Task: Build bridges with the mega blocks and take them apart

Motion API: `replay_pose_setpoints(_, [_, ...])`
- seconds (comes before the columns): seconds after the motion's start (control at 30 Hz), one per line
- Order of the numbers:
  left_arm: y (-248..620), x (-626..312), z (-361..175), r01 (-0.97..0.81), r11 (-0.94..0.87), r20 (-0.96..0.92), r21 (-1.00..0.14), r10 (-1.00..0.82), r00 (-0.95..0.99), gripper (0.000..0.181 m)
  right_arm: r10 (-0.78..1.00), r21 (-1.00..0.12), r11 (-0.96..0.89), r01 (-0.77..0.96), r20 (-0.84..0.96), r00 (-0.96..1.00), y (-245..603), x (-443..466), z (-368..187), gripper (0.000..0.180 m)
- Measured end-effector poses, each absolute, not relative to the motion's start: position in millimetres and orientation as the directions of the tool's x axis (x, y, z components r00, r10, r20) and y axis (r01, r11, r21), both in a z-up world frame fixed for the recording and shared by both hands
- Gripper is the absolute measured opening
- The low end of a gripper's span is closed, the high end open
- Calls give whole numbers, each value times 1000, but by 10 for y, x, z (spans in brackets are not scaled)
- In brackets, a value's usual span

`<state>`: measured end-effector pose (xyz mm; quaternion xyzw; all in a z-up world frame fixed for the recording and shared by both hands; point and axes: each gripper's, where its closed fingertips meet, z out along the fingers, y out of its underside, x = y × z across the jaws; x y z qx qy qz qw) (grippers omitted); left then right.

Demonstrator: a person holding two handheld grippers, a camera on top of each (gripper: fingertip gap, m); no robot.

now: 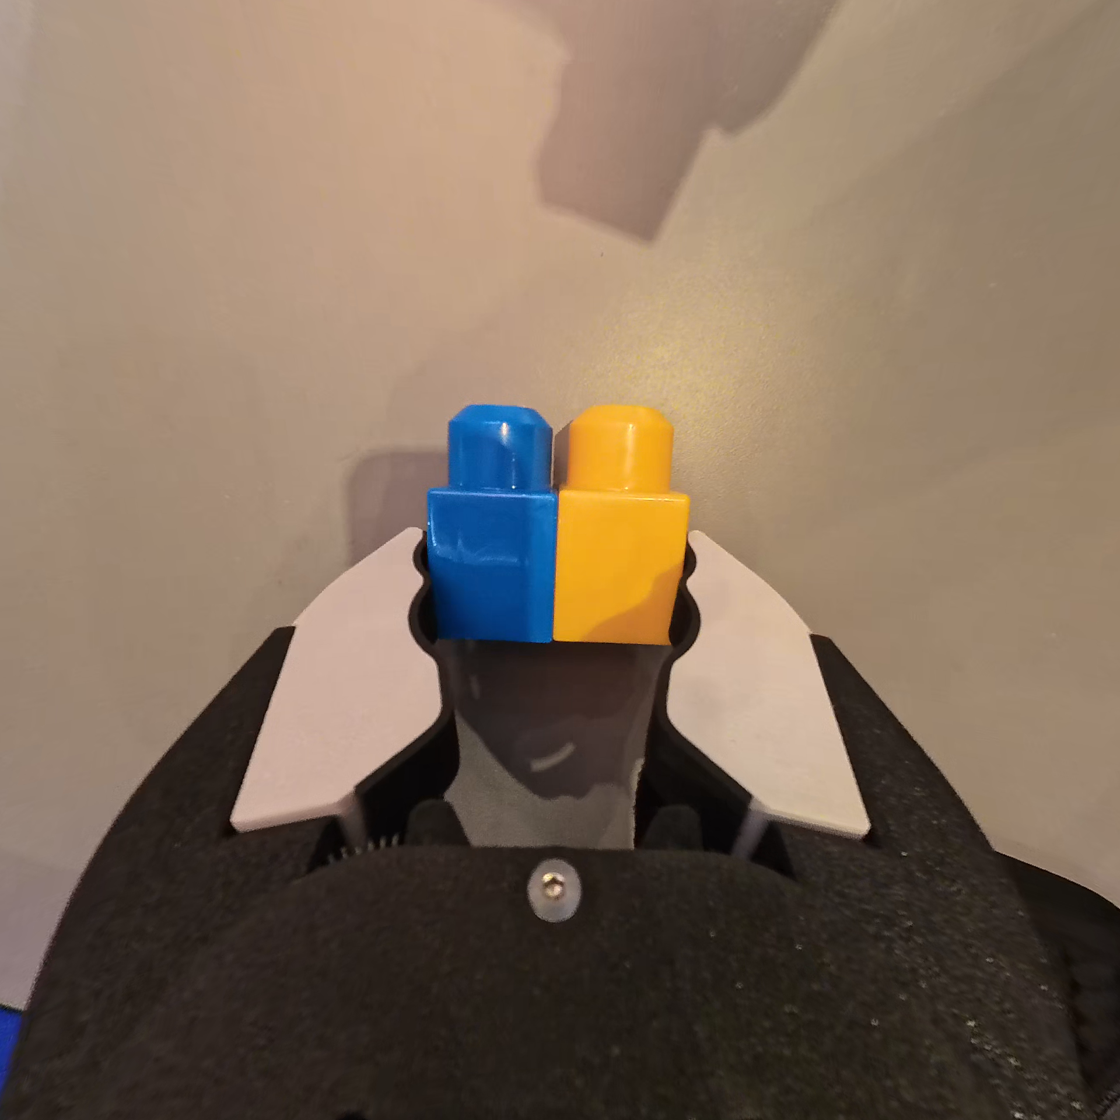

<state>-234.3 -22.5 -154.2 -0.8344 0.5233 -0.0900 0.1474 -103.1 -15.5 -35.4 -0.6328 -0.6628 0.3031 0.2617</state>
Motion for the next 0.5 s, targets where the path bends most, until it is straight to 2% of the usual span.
replay_pose_setpoints(0.33, [-233, -2333, -1524, -833, -391, -38, -391, -898, 439, 75, 993, -746, -41, 665, -103, -54, -123, -1081, -422, 35])
replay_pose_setpoints(0.5, [-113, -2354, -1374, -825, -353, -180, -442, -866, 467, 75, 972, -806, -176, 566, -234, -32, -55, -1214, -338, 35])
